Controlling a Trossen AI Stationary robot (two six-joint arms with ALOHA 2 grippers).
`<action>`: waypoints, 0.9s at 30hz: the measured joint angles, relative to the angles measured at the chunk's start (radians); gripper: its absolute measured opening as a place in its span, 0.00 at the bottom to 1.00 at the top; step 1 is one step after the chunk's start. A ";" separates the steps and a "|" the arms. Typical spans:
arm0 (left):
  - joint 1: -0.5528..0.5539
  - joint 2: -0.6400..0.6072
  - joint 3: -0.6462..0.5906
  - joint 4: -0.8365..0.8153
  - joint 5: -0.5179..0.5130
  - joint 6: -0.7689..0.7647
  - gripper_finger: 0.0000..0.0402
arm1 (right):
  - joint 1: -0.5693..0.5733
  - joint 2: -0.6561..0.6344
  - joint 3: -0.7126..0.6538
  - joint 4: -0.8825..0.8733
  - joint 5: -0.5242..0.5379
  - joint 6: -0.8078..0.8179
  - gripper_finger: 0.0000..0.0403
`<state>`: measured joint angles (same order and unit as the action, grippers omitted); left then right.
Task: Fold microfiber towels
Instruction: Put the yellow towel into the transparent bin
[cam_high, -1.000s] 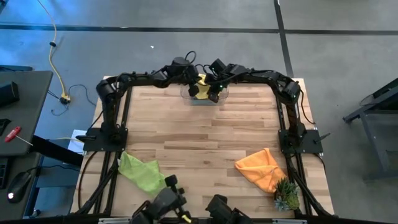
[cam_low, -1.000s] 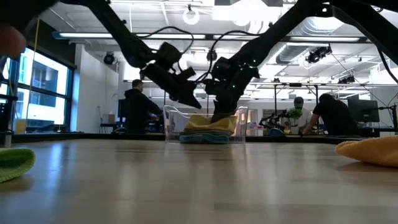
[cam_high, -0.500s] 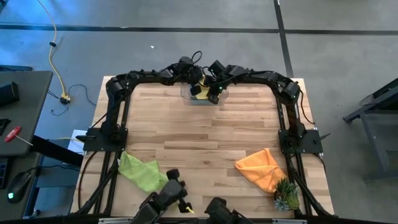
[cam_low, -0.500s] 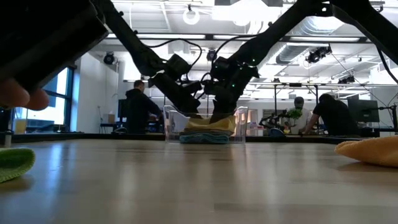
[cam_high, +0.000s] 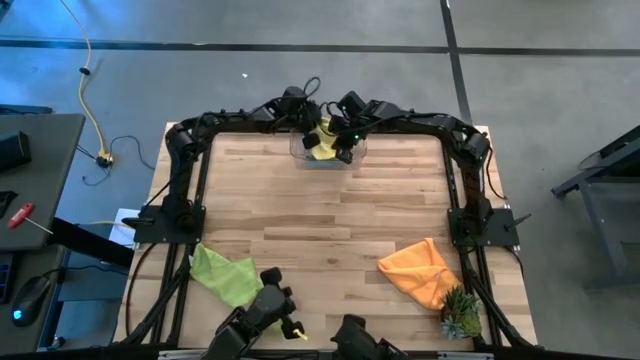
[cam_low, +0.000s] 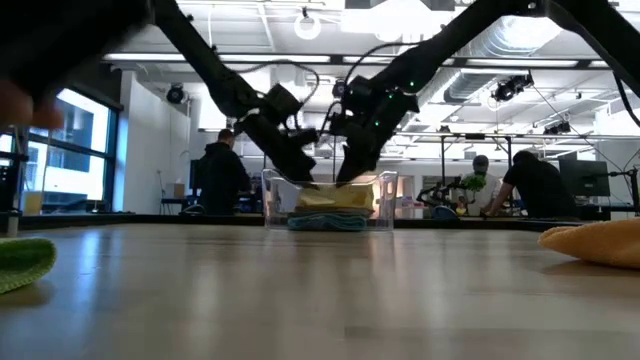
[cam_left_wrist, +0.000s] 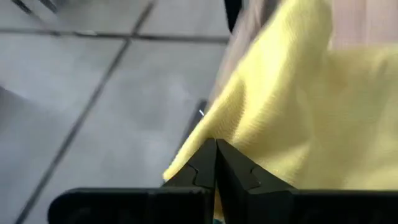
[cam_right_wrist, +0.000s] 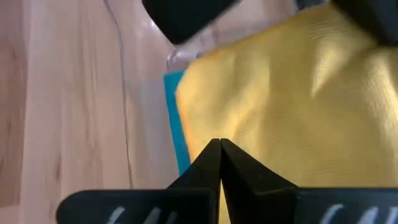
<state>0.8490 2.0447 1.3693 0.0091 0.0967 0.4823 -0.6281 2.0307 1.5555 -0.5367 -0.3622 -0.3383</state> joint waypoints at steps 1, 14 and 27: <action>0.001 -0.016 0.000 0.002 0.002 -0.001 0.00 | -0.001 -0.001 0.000 0.015 0.000 0.004 0.00; -0.021 0.008 0.000 -0.020 0.147 -0.027 0.00 | -0.013 0.075 0.000 0.075 0.066 0.018 0.00; -0.001 0.052 0.000 0.005 0.043 -0.070 0.00 | -0.013 0.077 0.000 0.018 0.037 0.016 0.00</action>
<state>0.8479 2.0967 1.3697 0.0144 0.1395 0.4124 -0.6407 2.1082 1.5555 -0.5184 -0.3256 -0.3225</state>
